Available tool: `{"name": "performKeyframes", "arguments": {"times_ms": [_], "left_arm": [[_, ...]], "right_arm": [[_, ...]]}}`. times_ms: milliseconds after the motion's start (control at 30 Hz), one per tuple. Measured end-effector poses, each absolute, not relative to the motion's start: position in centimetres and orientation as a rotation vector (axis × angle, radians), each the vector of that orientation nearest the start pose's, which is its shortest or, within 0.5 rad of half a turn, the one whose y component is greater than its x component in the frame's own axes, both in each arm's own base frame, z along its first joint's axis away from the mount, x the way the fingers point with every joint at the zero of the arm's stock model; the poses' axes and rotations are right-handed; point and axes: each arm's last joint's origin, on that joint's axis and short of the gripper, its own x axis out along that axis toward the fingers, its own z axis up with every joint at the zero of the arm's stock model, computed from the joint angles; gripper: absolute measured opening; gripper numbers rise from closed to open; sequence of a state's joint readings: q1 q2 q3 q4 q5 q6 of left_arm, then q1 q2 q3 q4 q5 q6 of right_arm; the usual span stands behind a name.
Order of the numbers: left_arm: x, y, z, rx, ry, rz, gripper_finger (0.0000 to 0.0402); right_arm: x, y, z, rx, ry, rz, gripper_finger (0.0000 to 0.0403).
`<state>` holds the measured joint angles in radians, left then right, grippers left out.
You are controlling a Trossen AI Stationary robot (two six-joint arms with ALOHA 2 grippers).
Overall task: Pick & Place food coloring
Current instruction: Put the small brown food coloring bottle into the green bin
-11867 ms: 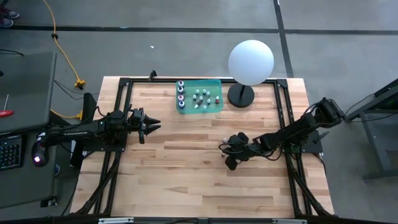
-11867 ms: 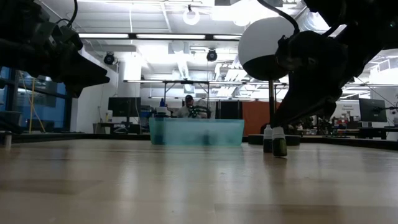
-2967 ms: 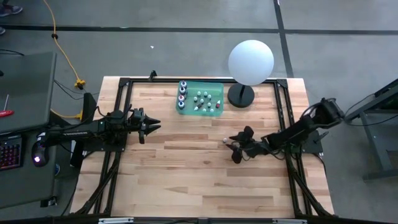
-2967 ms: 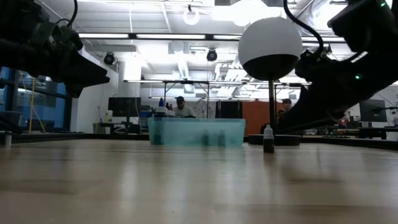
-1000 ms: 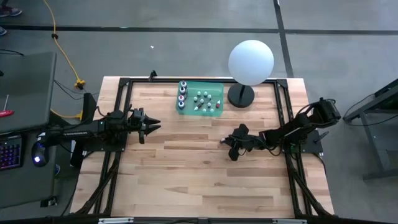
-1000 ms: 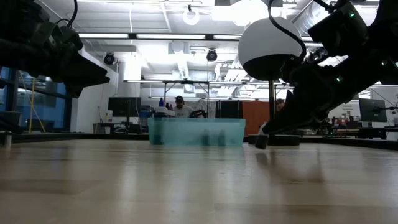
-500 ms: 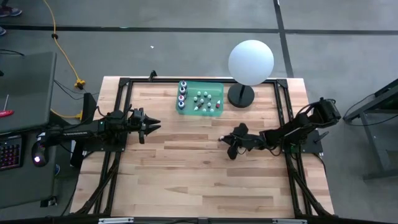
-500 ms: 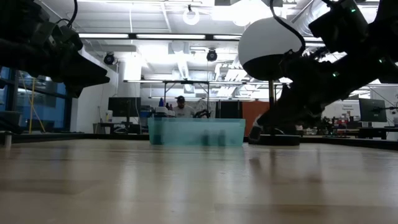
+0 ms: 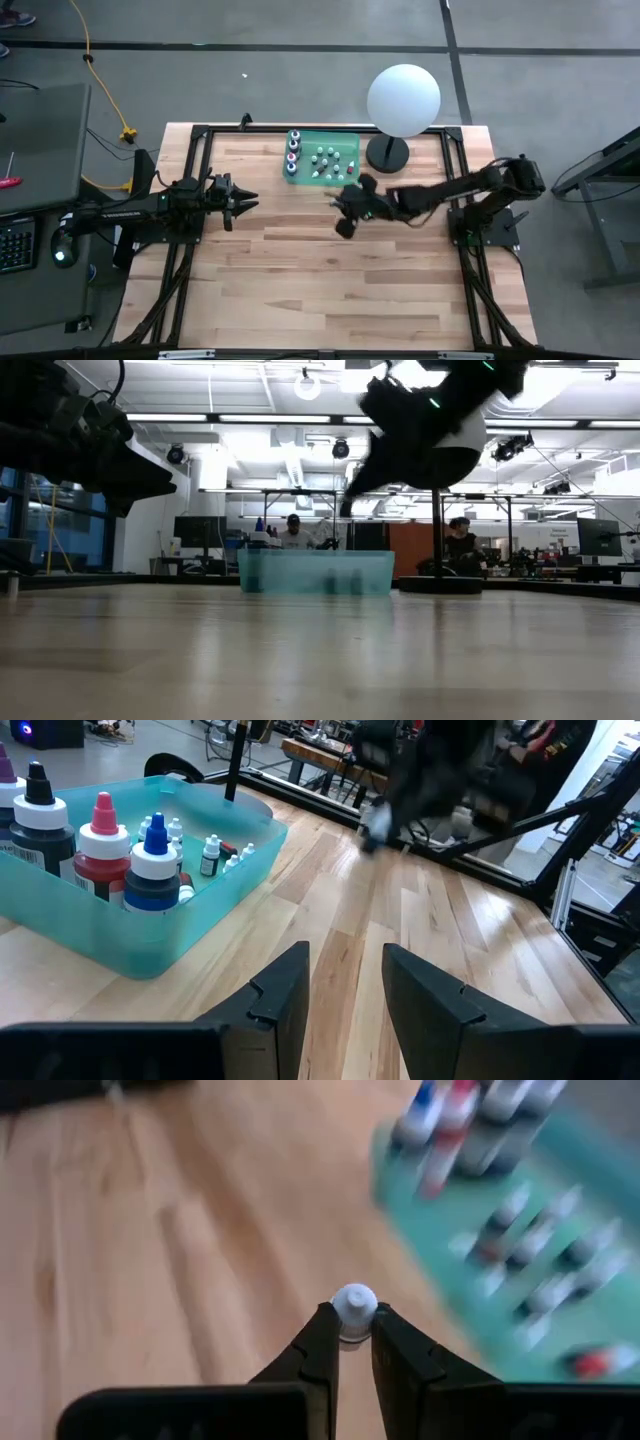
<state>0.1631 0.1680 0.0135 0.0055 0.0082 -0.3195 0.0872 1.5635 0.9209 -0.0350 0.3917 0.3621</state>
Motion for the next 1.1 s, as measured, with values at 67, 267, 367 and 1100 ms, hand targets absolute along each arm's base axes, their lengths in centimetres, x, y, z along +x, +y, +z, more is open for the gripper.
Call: {"name": "performKeyframes", "arguments": {"times_ms": [67, 267, 367, 1100], "left_arm": [[10.5, 1.7, 15.5, -0.331, 0.122, 0.178, 0.0127], [10.5, 1.7, 15.5, -0.331, 0.122, 0.178, 0.0127], [10.5, 1.7, 15.5, -0.331, 0.122, 0.177, 0.0127], [10.5, 1.7, 15.5, -0.331, 0.122, 0.177, 0.0127]], "right_arm": [[33.3, 0.6, 23.3, 0.163, 0.578, -0.441, 0.0034], [34.7, -4.1, 29.0, 0.140, 0.497, -0.544, 0.0034], [35.2, -6.6, 30.2, 0.153, 0.482, -0.568, 0.0034], [45.0, -14.2, 20.8, 0.401, 0.822, -0.565, 0.0034]]}}
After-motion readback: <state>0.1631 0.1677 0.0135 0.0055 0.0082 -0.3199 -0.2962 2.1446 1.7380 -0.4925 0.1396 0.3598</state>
